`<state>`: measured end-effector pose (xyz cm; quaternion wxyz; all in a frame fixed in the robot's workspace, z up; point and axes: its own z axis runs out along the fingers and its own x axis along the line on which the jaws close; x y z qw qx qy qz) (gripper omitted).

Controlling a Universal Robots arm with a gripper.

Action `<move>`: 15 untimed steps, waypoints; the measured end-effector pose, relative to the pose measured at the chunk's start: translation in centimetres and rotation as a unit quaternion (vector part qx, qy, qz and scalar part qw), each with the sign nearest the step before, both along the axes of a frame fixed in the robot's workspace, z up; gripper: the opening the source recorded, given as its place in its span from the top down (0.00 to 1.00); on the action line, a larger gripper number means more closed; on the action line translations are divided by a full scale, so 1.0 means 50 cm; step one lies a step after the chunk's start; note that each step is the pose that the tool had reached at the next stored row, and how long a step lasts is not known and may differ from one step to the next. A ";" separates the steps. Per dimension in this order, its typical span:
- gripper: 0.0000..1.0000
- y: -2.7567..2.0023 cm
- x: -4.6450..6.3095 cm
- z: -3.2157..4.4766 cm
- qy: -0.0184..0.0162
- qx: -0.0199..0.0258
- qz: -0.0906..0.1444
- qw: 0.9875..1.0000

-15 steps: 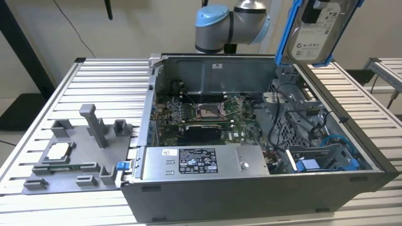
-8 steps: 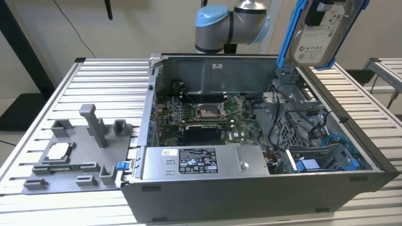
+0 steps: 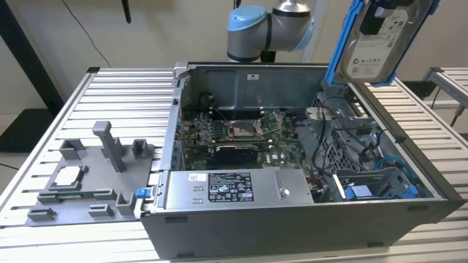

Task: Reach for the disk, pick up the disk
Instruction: 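Pick up the disk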

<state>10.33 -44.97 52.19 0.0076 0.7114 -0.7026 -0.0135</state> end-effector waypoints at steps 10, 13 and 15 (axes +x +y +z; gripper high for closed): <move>1.00 -0.0444 0.000 0.000 0.000 0.000 0.000 1.000; 1.00 -0.0576 0.000 0.000 0.000 0.000 0.000 1.000; 1.00 -0.0659 0.000 0.000 0.000 0.000 0.000 1.000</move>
